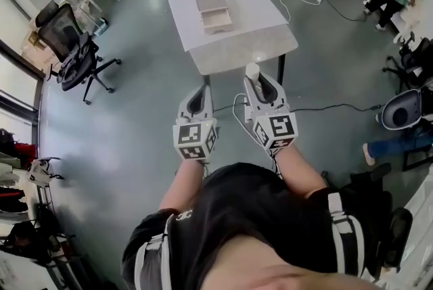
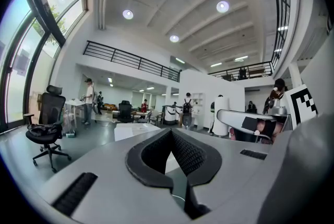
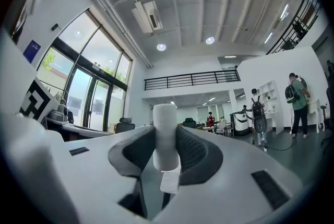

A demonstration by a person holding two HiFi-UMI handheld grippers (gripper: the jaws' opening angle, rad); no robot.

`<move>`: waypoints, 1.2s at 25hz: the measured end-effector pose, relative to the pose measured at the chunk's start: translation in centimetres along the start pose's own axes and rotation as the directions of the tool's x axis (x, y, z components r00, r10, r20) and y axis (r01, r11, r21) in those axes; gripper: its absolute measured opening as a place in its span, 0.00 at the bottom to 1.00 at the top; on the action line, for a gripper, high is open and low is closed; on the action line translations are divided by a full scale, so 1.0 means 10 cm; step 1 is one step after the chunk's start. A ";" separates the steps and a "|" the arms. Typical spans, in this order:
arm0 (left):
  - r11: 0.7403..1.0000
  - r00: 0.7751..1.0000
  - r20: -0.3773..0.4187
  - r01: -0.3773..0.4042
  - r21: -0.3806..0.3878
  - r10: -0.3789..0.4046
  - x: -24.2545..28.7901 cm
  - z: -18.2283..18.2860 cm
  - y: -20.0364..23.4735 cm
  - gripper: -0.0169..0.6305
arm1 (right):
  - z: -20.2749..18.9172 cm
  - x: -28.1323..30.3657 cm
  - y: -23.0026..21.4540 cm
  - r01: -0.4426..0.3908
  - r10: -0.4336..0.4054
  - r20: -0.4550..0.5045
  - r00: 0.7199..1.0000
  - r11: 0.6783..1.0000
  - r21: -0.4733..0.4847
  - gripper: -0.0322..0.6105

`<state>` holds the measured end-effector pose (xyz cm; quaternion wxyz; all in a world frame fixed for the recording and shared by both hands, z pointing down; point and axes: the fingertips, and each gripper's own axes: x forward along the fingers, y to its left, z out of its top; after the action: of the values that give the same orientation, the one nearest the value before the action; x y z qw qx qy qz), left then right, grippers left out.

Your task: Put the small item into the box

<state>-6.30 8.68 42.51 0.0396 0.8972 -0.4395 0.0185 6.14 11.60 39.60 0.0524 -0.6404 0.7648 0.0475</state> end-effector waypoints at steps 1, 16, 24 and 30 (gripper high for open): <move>1.000 1.000 0.002 0.002 0.000 -0.002 0.00 0.00 0.03 0.03 | 0.00 0.03 0.02 0.000 0.000 0.001 1.000 1.000 -0.001 0.24; 0.998 0.998 -0.001 0.055 -0.010 -0.055 -0.02 -0.03 0.45 0.03 | -0.03 0.31 0.25 0.034 -0.033 -0.014 0.999 0.997 0.069 0.24; 1.000 0.999 0.037 0.013 0.020 -0.014 0.00 0.09 0.77 0.03 | 0.05 0.60 0.26 0.020 -0.022 0.031 0.999 0.998 0.054 0.24; 1.000 0.999 0.045 0.007 0.026 -0.008 0.24 0.13 0.94 0.03 | 0.06 0.87 0.16 0.025 -0.028 0.067 0.997 0.999 0.042 0.24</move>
<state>-12.25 0.94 41.90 0.0181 0.8995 -0.4366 0.0038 3.06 3.52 37.76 0.0919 -0.6474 0.7547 0.0527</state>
